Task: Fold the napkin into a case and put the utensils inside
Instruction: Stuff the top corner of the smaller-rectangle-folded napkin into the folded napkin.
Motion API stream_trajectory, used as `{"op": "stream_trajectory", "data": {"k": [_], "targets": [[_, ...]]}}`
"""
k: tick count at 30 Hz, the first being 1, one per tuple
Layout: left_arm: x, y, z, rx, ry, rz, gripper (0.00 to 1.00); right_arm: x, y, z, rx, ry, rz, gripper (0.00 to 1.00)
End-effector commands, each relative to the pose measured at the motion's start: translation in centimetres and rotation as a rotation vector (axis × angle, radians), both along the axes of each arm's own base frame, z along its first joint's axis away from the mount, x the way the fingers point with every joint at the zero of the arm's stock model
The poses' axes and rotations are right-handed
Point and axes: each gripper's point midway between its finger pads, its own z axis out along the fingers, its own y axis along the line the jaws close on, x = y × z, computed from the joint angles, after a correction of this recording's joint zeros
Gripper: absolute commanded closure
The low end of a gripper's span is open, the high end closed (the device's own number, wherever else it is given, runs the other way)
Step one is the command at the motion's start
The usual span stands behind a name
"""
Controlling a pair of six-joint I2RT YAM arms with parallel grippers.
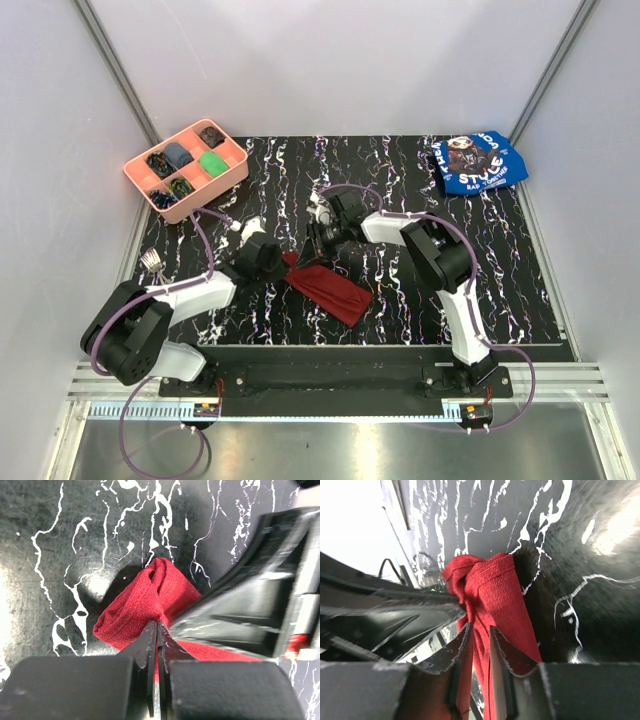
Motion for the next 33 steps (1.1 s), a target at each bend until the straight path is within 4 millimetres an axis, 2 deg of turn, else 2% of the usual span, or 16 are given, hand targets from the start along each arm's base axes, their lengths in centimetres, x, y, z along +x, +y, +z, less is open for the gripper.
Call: {"op": "stream_trajectory", "data": {"k": [1,5,8,9,13,19,25,29,32,33], "targets": [[0.5,0.2,1.1,-0.009,-0.034,0.023,1.0,1.2,-0.3,4.8,0.078,-0.09,-0.013,0.71],[0.3,0.3,1.2,-0.009,-0.036,0.022,1.0,1.3,-0.3,4.0,0.069,-0.08,-0.011,0.7],[0.4,0.2,1.5,-0.019,-0.045,0.02,1.0,1.5,0.1,3.2,0.069,-0.062,-0.01,0.77],[0.4,0.2,1.6,-0.019,-0.049,0.018,1.0,1.7,0.3,3.2,0.075,-0.062,-0.012,0.83],[0.7,0.0,2.3,-0.039,-0.082,0.013,1.0,1.4,1.1,2.4,0.072,-0.044,0.006,0.88],[0.9,-0.3,2.6,-0.055,-0.105,0.0,1.0,0.1,2.8,2.4,0.091,-0.025,0.05,0.91],[1.0,-0.5,2.5,-0.062,-0.106,-0.003,1.0,-1.8,4.4,3.5,0.132,-0.009,0.084,0.92],[1.0,-0.5,2.5,-0.062,-0.124,-0.008,1.0,-2.6,4.7,2.2,0.14,0.029,0.082,0.93],[1.9,-1.1,3.4,-0.062,-0.157,-0.044,1.0,-3.0,4.4,0.0,0.117,0.067,0.096,0.92],[1.5,-0.8,2.2,-0.025,-0.101,-0.047,1.0,-2.9,4.2,-1.3,0.081,0.065,0.089,0.92]]}}
